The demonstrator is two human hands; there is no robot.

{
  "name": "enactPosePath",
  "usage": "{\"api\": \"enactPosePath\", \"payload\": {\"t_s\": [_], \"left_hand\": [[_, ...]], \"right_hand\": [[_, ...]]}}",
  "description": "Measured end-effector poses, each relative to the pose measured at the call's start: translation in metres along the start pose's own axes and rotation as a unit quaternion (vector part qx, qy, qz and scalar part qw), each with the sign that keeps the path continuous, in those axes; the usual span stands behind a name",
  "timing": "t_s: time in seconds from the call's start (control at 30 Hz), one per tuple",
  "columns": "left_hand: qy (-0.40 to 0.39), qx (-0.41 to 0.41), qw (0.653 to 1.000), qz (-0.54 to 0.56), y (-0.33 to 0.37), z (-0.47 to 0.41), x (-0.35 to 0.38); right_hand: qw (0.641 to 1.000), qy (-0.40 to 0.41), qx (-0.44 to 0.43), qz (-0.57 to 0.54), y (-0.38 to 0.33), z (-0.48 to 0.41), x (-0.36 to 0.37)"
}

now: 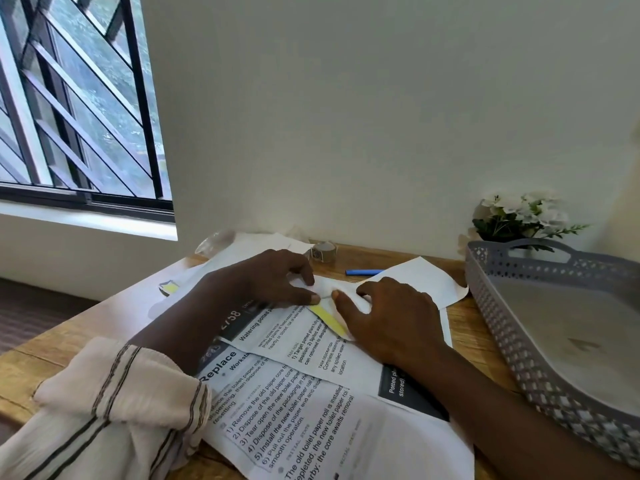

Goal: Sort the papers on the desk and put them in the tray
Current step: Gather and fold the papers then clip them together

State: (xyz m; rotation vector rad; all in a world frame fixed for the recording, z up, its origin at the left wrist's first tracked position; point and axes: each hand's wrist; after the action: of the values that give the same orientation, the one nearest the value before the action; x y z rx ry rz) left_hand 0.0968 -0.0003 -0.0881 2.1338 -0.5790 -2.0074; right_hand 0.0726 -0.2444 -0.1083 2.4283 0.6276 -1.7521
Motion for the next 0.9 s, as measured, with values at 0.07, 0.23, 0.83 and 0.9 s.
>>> {"api": "enactPosePath", "payload": {"t_s": [0.07,0.23,0.83,0.9], "left_hand": [[-0.004,-0.006,1.000,0.007,-0.002,-0.001,-0.003],[0.020,-0.010,0.997,0.072,-0.008,-0.001,-0.003],[0.275,-0.041,0.884,0.376,-0.044,0.043,-0.058],[0.140,-0.097,0.961,0.217,-0.040,0.050,-0.057]], "right_hand": [[1.000,0.008,0.001,0.000,0.000,0.000,0.001],[1.000,0.020,-0.002,0.003,-0.001,0.000,0.002],[0.985,0.094,-0.108,0.095,-0.011,0.005,-0.007],[0.986,0.081,-0.110,0.092,-0.012,0.004,-0.006]]}}
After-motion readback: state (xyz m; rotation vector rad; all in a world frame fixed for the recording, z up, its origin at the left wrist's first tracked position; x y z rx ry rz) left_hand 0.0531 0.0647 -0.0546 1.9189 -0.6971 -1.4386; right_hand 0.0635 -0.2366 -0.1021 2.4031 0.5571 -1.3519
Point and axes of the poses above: each hand's wrist, its own z-axis away from the middle knuckle, its own x-axis out of the palm, y = z × x, and after that the axes turned 3 degrees about z, right-handed
